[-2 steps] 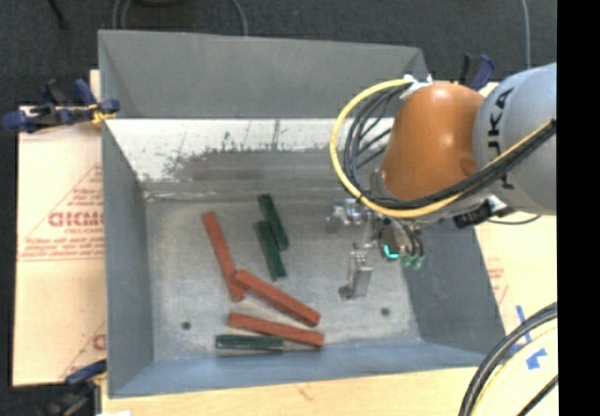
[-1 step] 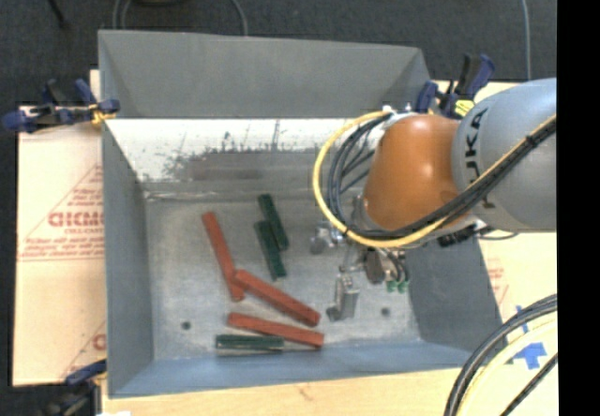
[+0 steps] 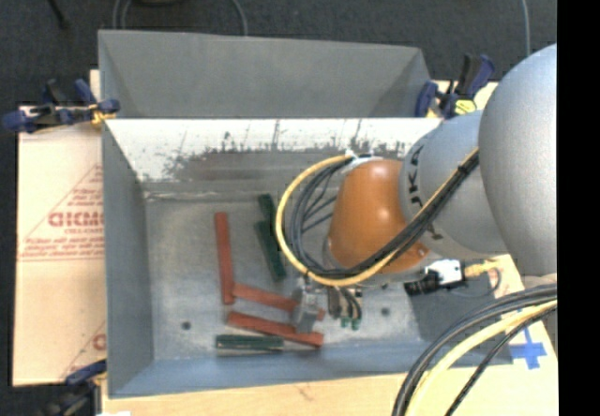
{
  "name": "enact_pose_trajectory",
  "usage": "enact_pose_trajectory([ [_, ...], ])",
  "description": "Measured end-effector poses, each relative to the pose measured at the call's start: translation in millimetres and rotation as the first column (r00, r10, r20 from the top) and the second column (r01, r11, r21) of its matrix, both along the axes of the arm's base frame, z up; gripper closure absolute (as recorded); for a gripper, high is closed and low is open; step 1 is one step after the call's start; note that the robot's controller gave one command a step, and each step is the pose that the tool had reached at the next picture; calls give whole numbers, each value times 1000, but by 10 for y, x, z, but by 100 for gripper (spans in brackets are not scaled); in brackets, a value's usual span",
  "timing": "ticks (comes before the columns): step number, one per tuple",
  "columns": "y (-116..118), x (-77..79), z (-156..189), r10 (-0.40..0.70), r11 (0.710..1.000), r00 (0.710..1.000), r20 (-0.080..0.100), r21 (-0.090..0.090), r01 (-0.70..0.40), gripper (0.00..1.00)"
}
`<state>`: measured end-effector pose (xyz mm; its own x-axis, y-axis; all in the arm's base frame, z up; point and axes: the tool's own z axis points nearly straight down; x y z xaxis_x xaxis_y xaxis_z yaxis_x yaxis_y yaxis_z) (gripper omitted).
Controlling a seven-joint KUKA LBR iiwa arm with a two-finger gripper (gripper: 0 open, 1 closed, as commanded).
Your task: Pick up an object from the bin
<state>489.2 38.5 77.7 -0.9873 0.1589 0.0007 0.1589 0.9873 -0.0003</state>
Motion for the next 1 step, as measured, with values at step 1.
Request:
enact_pose_trajectory([
  [1,0,0,0,0,1000,1000,0,0,0,100],
])
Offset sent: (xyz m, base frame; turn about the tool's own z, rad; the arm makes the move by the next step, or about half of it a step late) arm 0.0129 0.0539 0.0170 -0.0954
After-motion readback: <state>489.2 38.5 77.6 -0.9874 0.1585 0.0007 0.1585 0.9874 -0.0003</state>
